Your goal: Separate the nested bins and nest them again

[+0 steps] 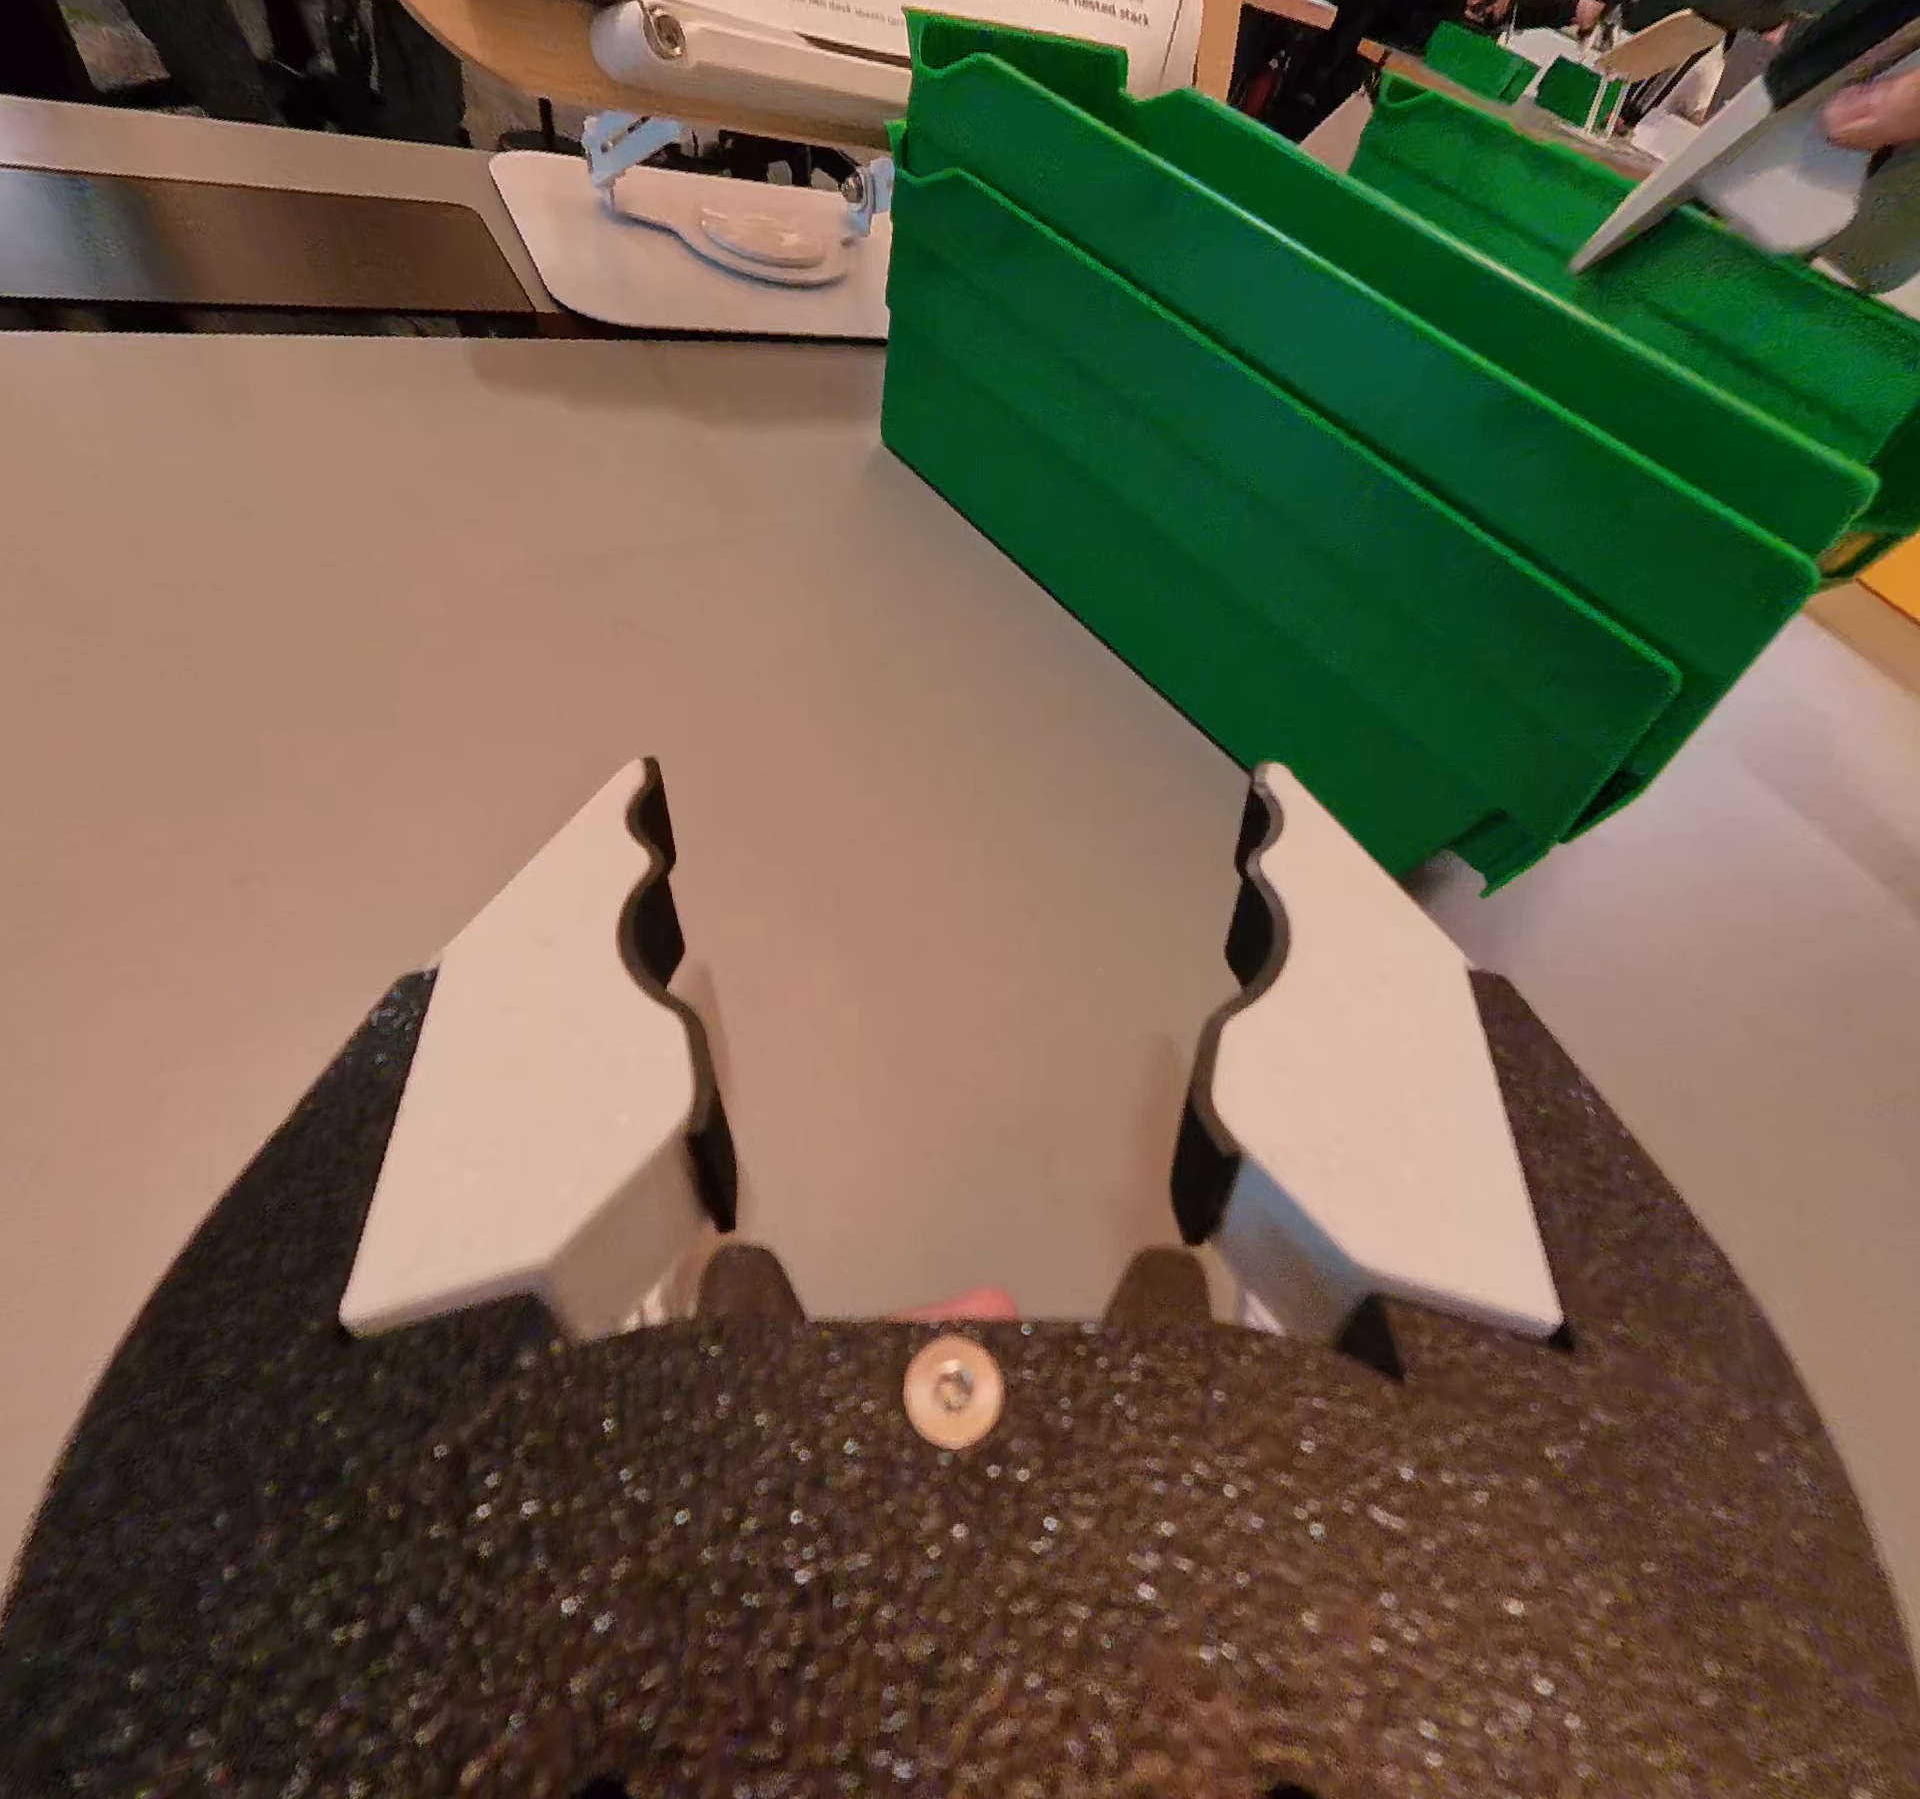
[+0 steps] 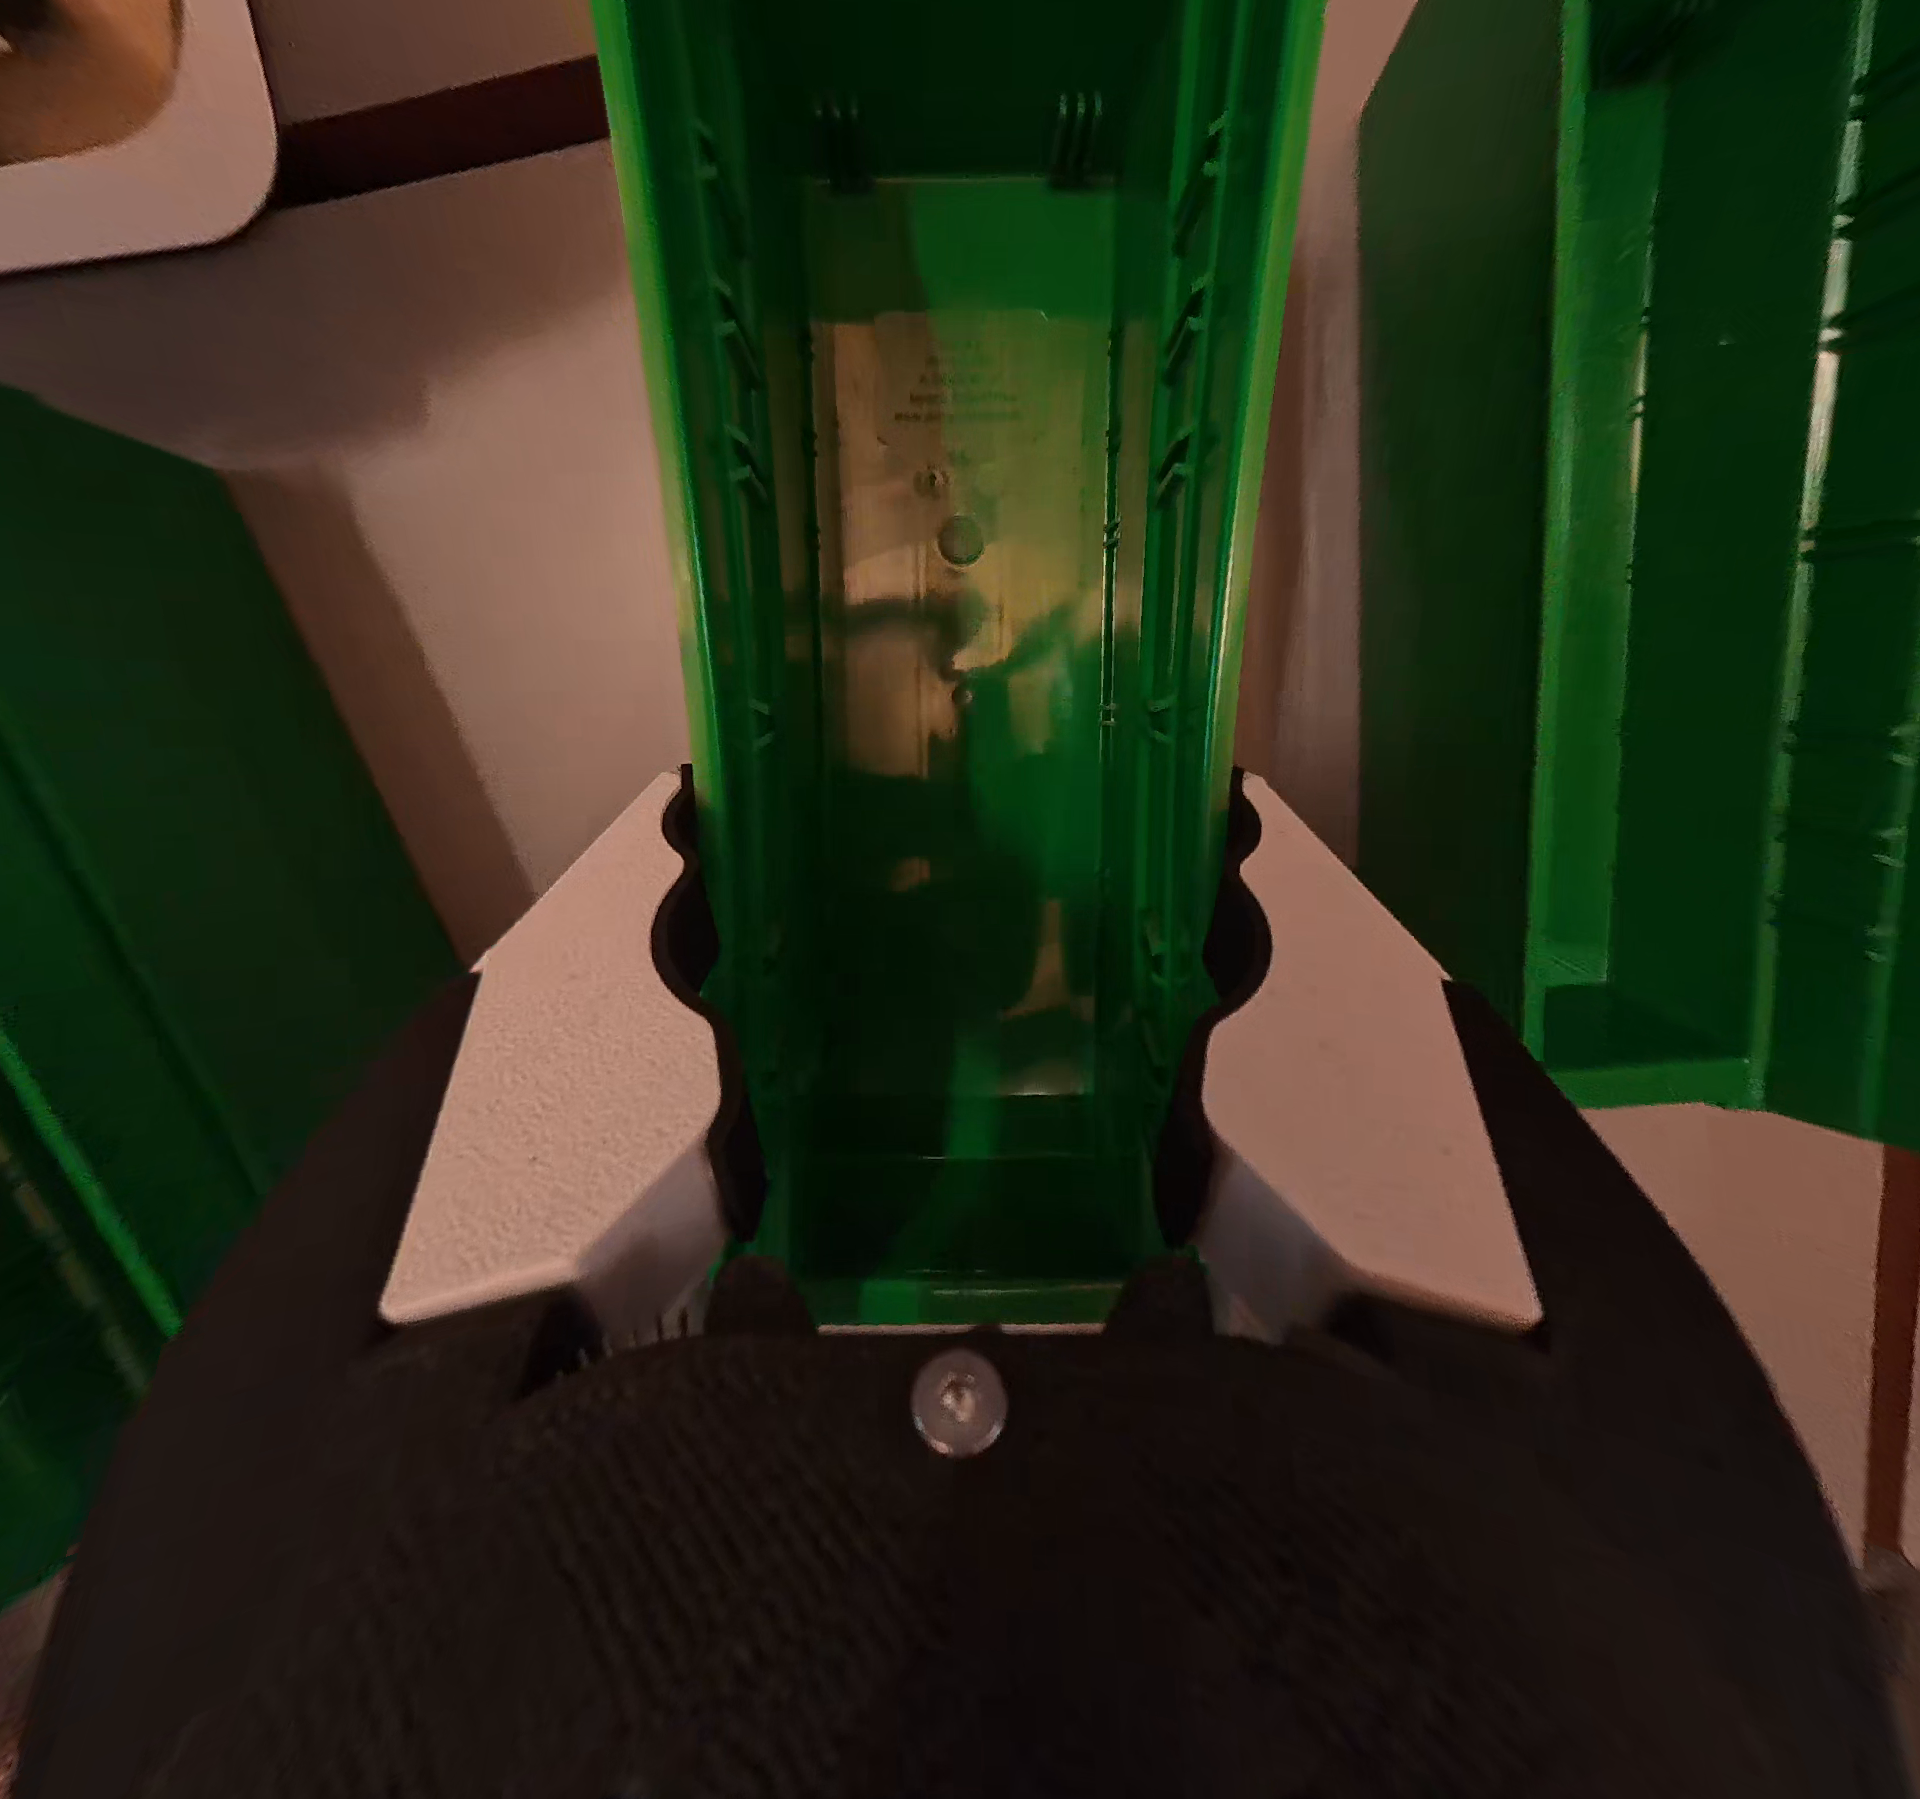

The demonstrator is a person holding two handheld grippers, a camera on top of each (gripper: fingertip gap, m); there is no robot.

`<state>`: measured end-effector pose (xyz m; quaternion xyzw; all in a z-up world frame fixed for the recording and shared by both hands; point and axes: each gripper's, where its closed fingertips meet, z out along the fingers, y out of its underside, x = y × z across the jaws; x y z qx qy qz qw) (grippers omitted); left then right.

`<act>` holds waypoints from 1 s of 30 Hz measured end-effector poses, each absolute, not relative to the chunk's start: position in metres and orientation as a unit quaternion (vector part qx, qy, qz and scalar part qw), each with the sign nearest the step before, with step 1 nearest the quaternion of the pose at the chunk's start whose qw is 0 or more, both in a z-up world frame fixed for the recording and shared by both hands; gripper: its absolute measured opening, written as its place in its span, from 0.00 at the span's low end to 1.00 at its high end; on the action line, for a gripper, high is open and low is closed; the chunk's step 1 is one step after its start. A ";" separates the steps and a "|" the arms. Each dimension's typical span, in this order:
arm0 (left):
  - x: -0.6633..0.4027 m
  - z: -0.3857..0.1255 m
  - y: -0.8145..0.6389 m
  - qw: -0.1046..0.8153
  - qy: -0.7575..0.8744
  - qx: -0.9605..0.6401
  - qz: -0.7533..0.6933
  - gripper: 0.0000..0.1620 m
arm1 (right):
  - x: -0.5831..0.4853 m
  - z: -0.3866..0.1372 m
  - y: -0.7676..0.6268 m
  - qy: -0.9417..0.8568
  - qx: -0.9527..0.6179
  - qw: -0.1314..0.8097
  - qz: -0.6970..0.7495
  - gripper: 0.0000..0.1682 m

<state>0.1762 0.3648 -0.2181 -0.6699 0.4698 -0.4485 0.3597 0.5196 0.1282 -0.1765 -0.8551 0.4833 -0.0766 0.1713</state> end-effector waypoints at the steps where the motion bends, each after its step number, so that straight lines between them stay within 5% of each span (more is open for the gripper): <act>1: 0.177 -0.220 0.364 0.356 0.472 -0.670 -0.448 0.66 | 0.518 -0.182 0.131 0.477 -0.859 0.171 -0.077 0.58; 17: 0.183 -0.215 0.354 0.365 0.484 -0.672 -0.425 0.68 | 0.511 -0.217 0.141 0.436 -0.876 0.188 -0.088 0.72; 20: 0.180 -0.205 0.354 0.371 0.472 -0.676 -0.427 0.68 | 0.521 -0.198 0.137 0.417 -0.873 0.209 -0.142 0.92; 27: 0.205 -0.180 0.332 0.336 0.497 -0.686 -0.412 0.66 | 0.512 -0.097 0.115 0.250 -0.850 0.331 -0.326 0.91; 30: 0.224 -0.177 0.325 0.269 0.546 -0.716 -0.343 0.66 | 0.488 -0.066 0.094 0.147 -0.796 0.384 -0.444 0.76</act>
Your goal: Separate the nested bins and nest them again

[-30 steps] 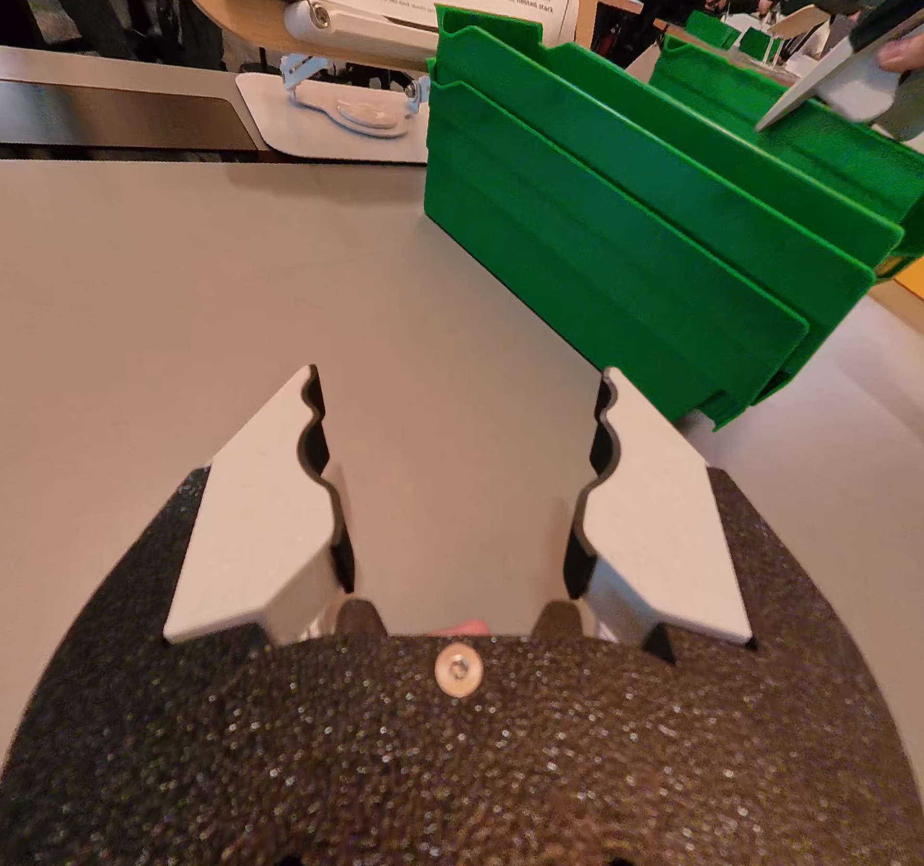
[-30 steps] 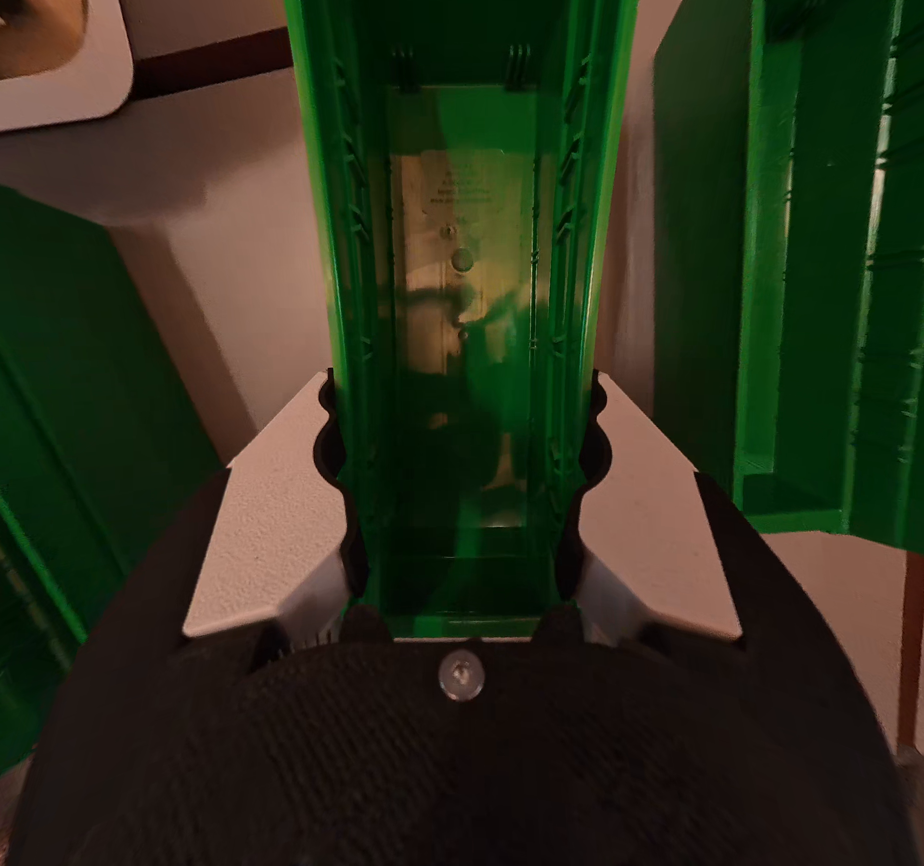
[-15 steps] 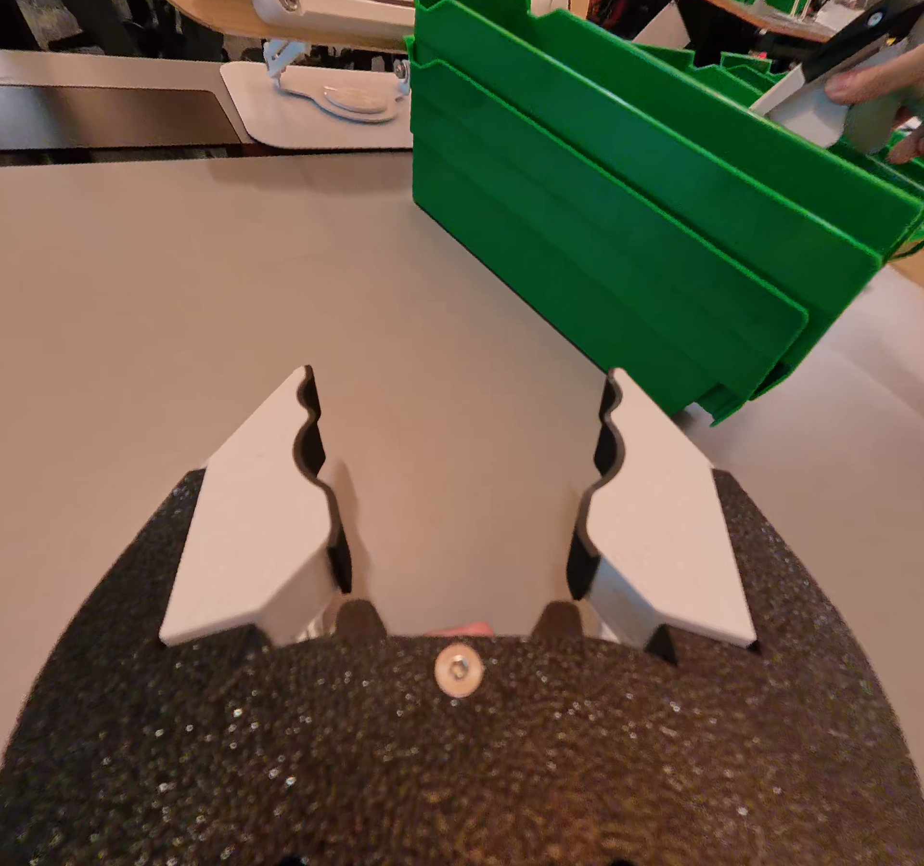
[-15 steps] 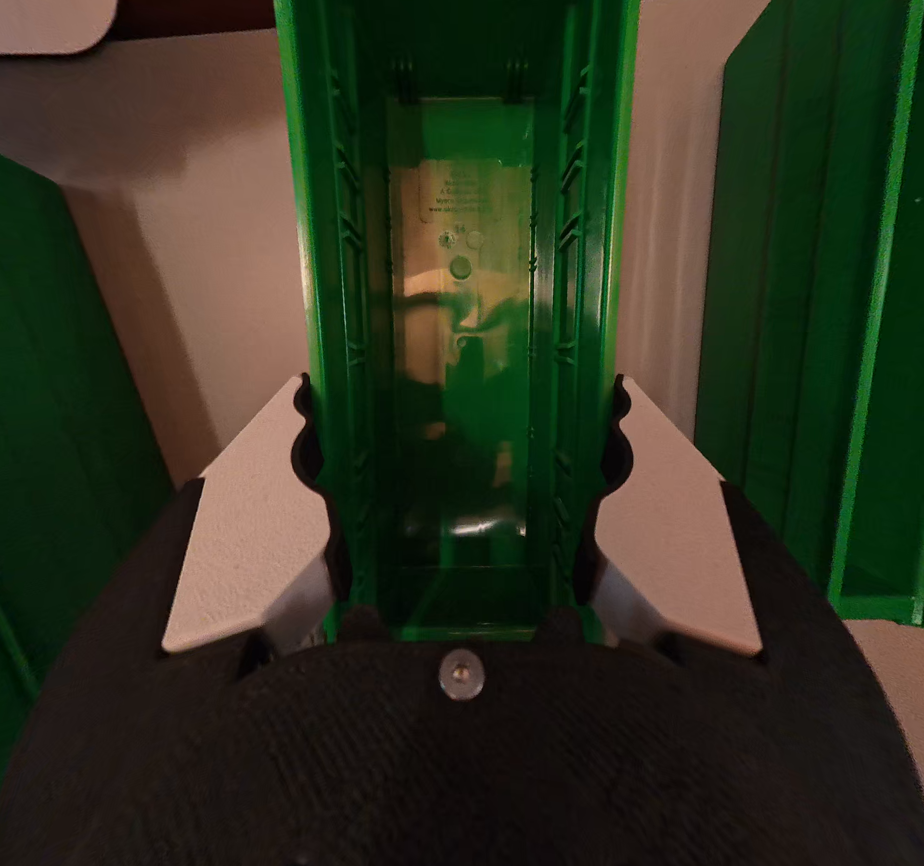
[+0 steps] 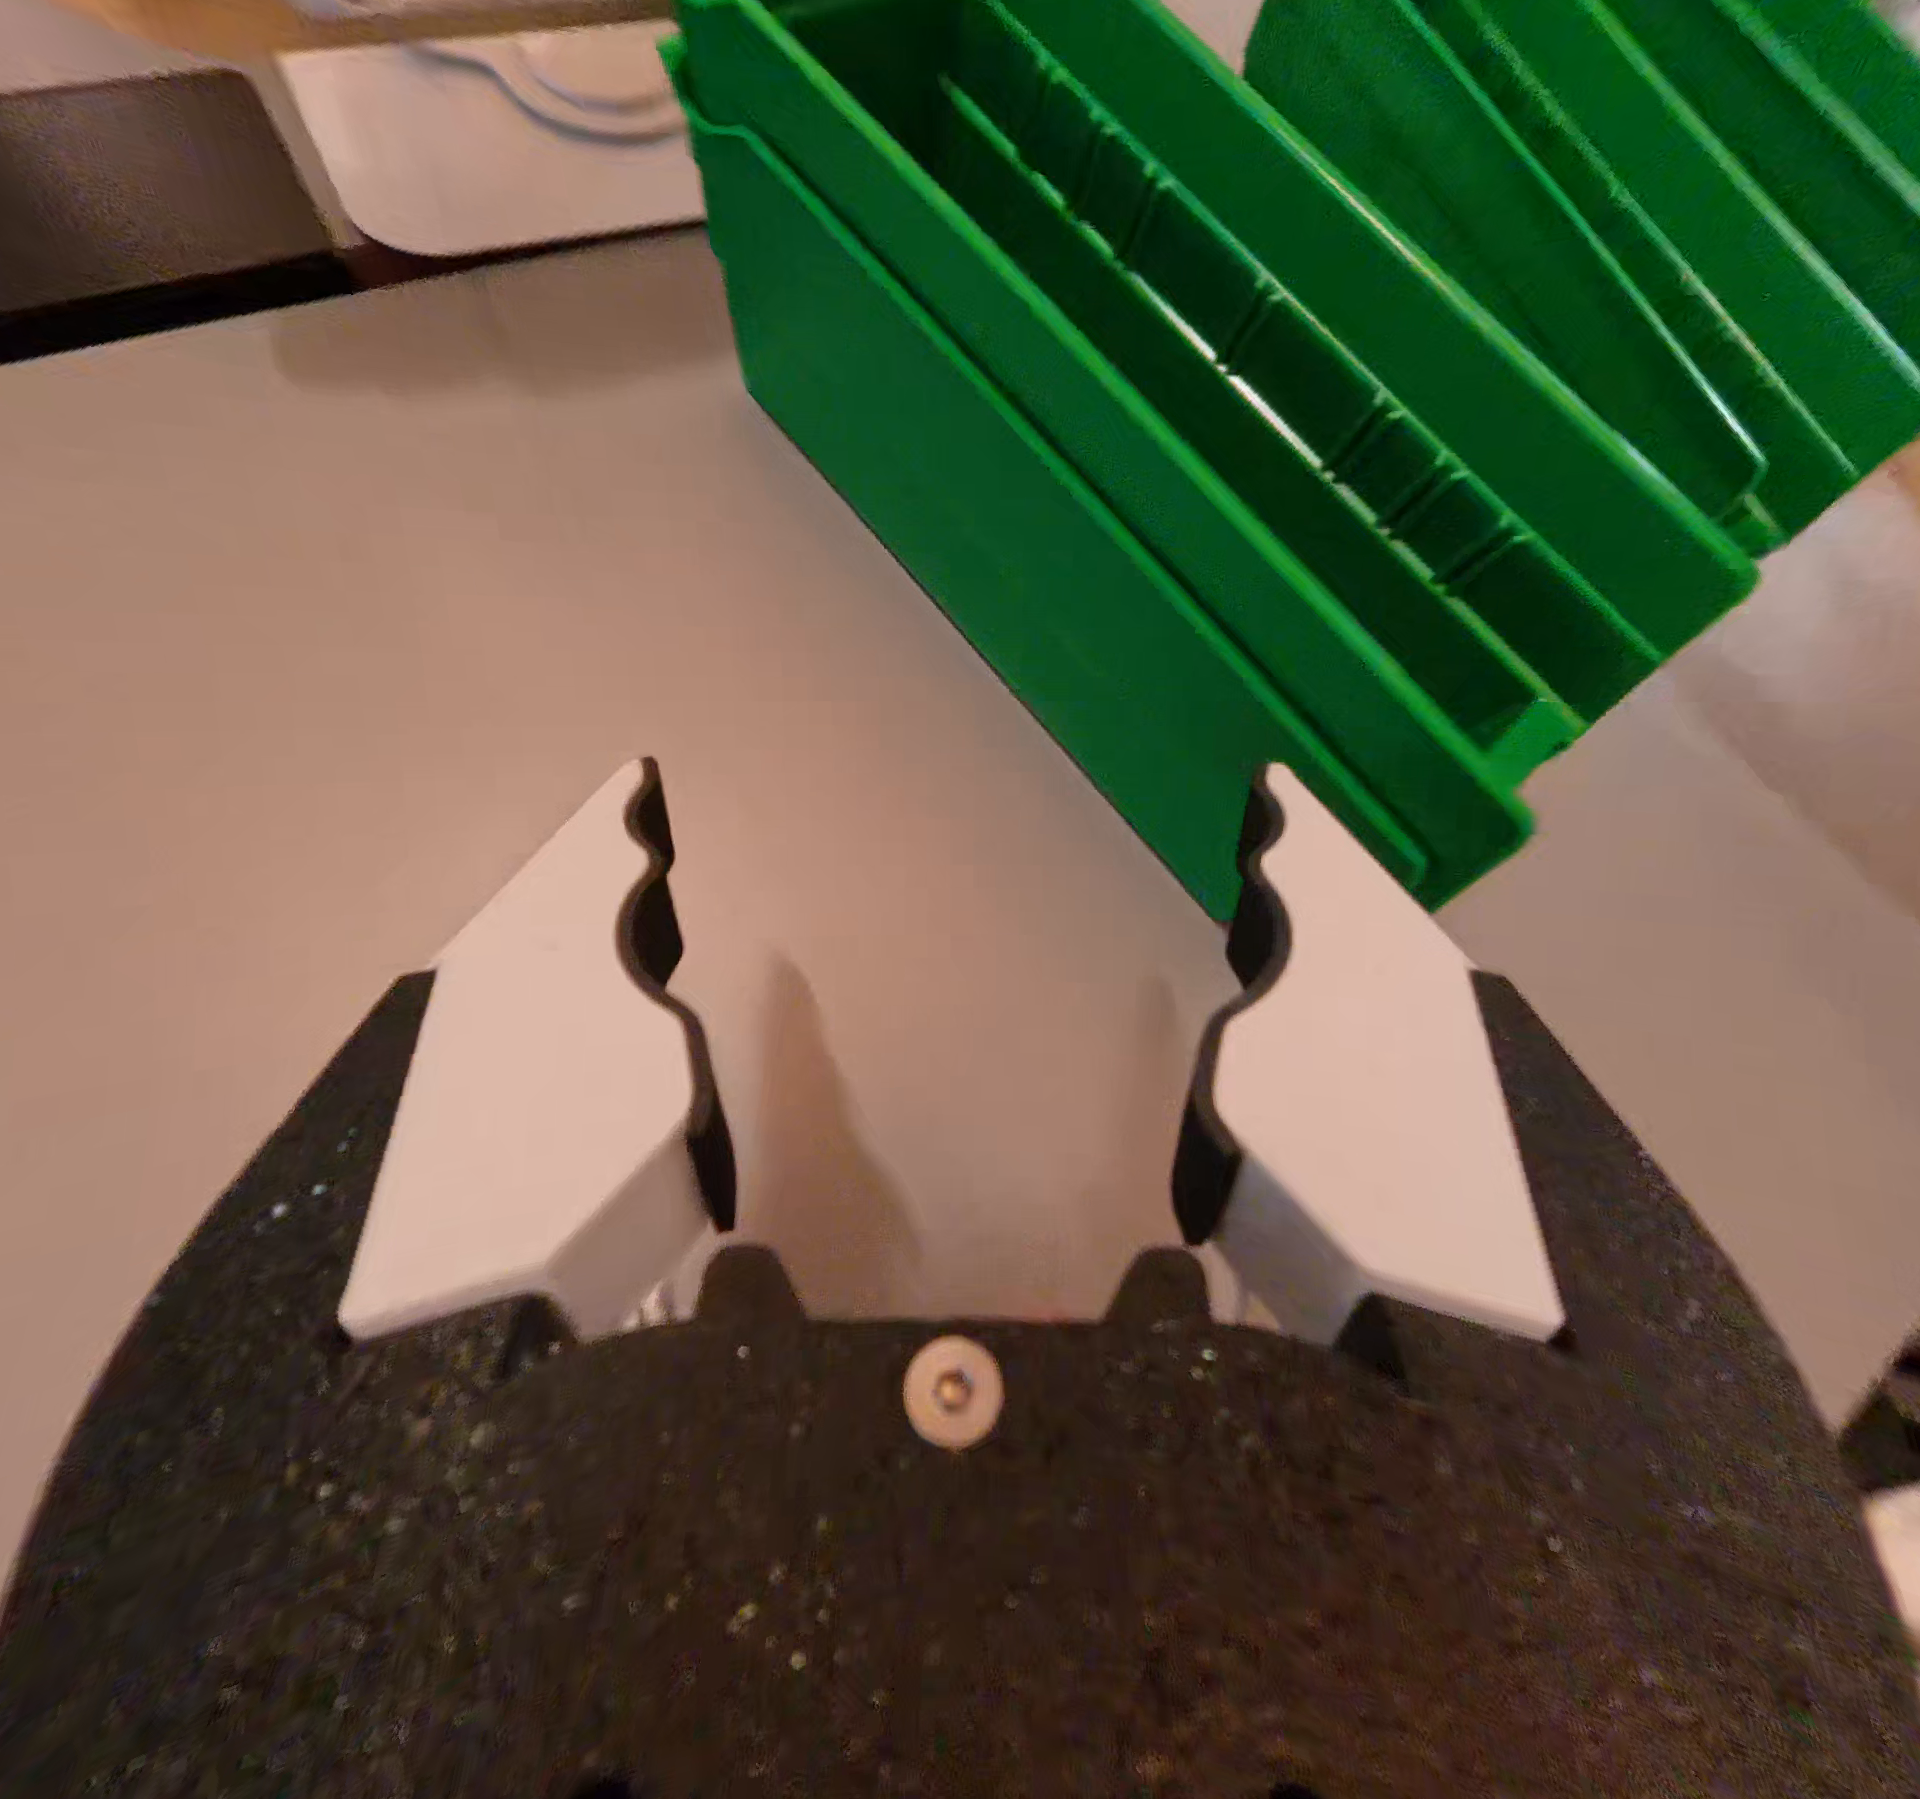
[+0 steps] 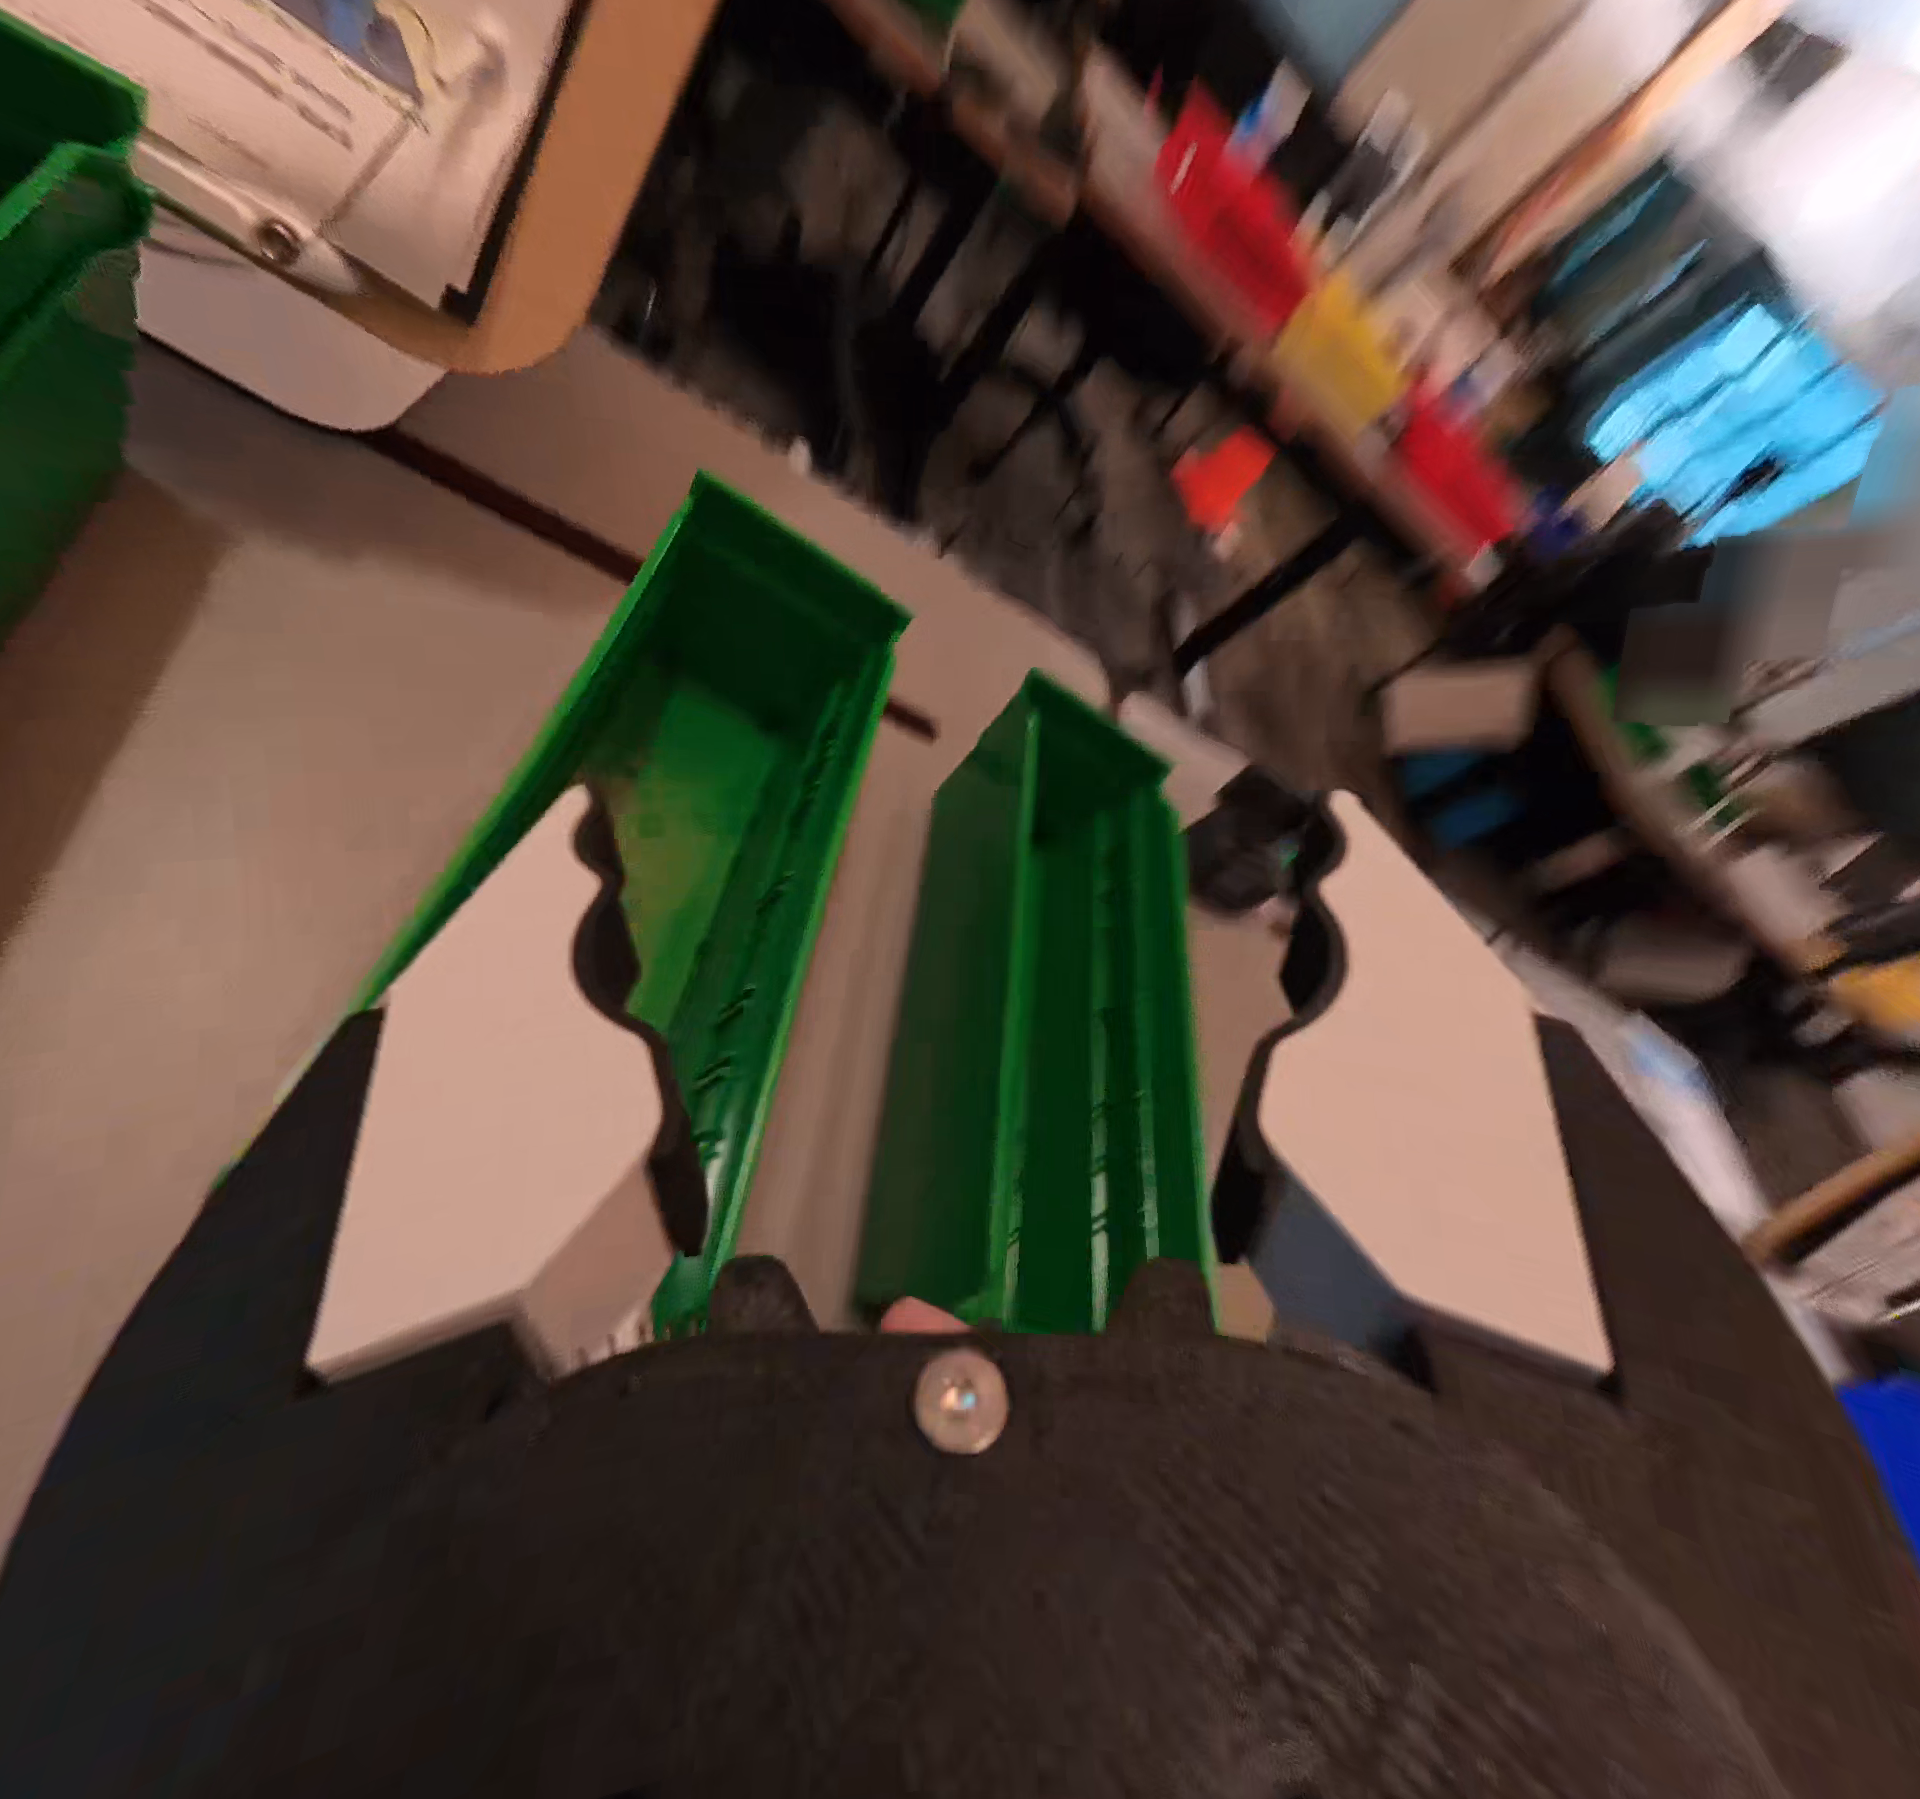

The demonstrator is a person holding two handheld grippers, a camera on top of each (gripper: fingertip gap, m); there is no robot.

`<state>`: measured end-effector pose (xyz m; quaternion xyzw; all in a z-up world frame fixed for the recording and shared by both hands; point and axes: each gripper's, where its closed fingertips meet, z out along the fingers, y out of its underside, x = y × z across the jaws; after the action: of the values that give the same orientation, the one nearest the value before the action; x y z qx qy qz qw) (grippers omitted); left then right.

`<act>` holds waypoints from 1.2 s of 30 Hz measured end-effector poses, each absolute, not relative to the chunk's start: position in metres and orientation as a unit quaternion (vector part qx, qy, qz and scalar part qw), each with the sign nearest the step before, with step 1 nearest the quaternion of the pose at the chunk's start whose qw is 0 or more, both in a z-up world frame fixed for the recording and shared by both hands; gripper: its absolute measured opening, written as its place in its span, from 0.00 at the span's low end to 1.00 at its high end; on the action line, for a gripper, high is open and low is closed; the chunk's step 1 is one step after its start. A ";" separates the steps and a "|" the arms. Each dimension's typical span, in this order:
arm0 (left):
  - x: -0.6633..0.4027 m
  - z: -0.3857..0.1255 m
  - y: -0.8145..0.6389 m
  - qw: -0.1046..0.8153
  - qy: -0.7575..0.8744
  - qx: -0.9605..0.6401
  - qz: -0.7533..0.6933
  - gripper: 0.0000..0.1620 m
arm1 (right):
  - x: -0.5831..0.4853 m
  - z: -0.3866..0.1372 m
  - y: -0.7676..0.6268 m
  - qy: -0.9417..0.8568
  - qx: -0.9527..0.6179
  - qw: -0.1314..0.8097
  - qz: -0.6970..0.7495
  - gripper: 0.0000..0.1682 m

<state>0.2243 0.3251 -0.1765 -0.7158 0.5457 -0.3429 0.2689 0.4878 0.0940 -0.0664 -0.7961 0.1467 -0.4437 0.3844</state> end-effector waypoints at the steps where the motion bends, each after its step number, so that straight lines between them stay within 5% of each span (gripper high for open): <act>1: 0.232 -0.169 0.321 0.255 0.562 -0.712 -0.336 0.66 | 0.479 -0.063 0.088 0.119 -0.777 0.400 -0.472 0.73; 13: 0.323 -0.126 0.313 0.066 0.568 -0.786 -0.236 0.69 | 0.408 -0.176 0.007 0.183 -0.783 0.451 -0.389 0.83; 36: 0.375 -0.162 0.304 0.047 0.457 -0.885 -0.072 0.78 | 0.427 -0.183 -0.031 0.230 -0.783 0.477 -0.327 0.78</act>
<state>0.3745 0.3036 -0.1615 -0.8852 0.4572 -0.0717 0.0470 0.4269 -0.0306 -0.1833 -0.7826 0.2304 -0.3267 0.4772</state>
